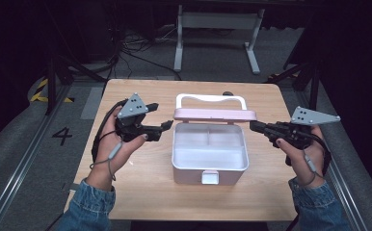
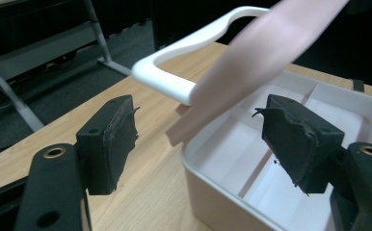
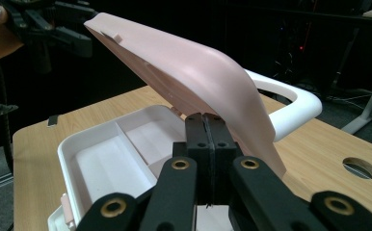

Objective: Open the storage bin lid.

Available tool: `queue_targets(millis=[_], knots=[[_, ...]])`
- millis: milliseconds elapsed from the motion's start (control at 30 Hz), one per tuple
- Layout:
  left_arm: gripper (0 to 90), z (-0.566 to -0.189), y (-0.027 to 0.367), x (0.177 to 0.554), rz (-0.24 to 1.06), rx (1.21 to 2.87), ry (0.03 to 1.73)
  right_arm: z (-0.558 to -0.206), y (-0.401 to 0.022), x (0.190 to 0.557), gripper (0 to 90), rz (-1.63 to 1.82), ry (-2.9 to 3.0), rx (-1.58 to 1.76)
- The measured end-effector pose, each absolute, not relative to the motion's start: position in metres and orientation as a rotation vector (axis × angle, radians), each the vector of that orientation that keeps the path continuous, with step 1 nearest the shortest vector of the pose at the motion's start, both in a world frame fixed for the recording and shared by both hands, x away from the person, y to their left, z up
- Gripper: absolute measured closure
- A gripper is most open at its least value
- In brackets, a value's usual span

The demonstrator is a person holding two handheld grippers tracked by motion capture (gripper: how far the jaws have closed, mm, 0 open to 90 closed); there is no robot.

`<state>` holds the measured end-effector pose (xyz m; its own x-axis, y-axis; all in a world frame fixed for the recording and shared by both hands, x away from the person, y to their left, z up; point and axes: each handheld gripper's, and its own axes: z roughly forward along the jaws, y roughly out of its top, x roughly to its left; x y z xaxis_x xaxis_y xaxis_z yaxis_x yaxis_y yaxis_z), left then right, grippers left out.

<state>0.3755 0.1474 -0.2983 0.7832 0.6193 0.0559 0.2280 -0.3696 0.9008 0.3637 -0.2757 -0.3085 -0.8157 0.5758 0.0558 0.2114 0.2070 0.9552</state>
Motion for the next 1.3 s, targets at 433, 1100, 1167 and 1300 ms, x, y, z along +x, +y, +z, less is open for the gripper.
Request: queue_targets(millis=[433, 1100, 1167, 1300], knots=[[31.6, -0.310, 0.119, 0.389, 0.471, 1.885, 0.604, -0.308, -0.277, 0.364, 90.0, 1.653, 2.173, 0.740], [54.3, -0.313, 0.101, 0.400, 0.493, 1.867, 0.568, -0.310, -0.278, 0.364, 90.0, 1.663, 2.170, 0.754], [55.6, -0.313, 0.102, 0.401, 0.476, 1.851, 0.570, -0.310, -0.278, 0.365, 90.0, 1.663, 2.171, 0.753], [57.2, -0.312, 0.102, 0.403, 0.476, 1.843, 0.571, -0.310, -0.279, 0.364, 90.0, 1.657, 2.171, 0.758]])
